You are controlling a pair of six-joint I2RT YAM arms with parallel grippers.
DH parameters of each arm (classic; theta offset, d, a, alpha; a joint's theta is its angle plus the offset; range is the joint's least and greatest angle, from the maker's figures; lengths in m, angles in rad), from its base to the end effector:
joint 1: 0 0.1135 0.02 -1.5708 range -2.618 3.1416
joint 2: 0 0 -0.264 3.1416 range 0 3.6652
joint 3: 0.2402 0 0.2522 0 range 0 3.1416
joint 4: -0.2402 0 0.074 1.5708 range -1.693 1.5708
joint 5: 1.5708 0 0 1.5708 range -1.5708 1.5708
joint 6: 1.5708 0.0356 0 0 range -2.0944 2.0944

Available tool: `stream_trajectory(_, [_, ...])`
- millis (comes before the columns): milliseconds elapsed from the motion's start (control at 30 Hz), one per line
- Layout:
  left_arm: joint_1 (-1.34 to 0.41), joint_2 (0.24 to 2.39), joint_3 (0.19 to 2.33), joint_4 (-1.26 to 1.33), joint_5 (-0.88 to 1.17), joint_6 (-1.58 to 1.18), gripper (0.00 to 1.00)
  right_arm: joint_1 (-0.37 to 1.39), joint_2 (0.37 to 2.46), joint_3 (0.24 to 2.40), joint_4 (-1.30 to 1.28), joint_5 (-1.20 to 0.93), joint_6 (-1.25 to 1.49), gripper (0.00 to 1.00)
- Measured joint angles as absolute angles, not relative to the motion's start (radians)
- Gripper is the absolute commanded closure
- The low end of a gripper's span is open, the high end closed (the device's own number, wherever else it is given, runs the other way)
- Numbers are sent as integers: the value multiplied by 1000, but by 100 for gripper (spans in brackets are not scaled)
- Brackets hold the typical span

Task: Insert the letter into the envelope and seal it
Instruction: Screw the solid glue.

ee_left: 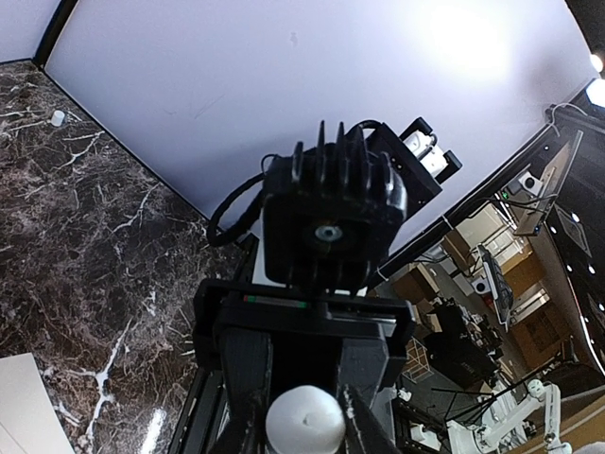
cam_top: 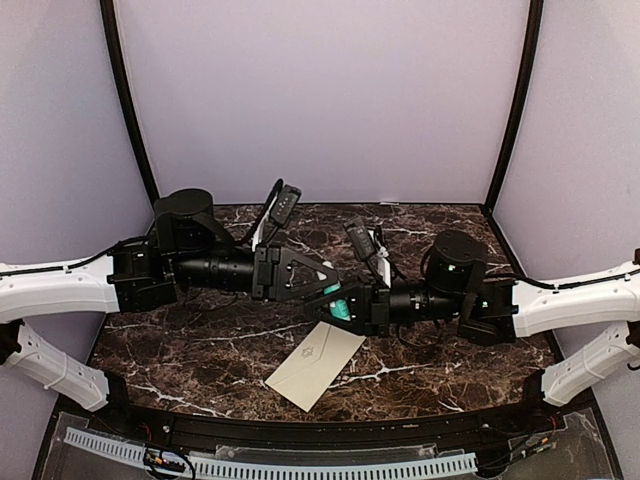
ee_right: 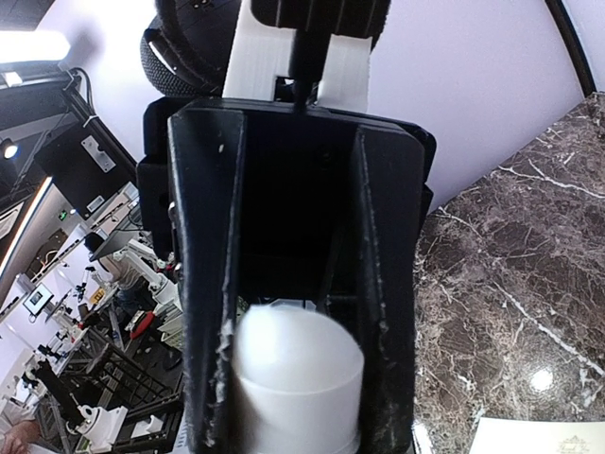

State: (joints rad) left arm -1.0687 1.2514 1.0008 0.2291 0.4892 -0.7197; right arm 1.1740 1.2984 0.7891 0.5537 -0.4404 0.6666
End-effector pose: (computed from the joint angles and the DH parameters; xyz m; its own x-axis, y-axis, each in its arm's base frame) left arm 0.1272 -0.2664 0.3593 -0.6668 0.0056 -0.7452 0.7451 0.0222 -0.6666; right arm 0.1012 0.2809 0.3054 -0.6042 0.0055 -0.7968 -0.7957 -0.0593 0.6028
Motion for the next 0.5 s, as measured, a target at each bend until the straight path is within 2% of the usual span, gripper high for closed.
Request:
stream_trajectory(67, [-1069, 1252, 1001, 229, 488, -719, 85, 1176, 1296, 789, 552, -426, 669, 86])
stream_trajectory(133, [-1069, 1252, 1001, 230, 485, -714, 89, 1178, 1291, 789, 545, -414, 670, 73])
stream_trajectory(233, [-1070, 1251, 1001, 230, 478, -720, 90, 1184, 1274, 783, 527, -385, 671, 51])
stream_trajectory(300, [-1071, 1245, 1000, 229, 466, -720, 91, 1185, 1248, 766, 523, -365, 662, 41])
stream_trajectory(400, [-1071, 1233, 1000, 226, 432, -720, 91, 1184, 1202, 741, 514, -343, 665, 35])
stream_trajectory(500, [-1070, 1224, 1000, 215, 406, -720, 91, 1183, 1140, 699, 513, -336, 666, 34])
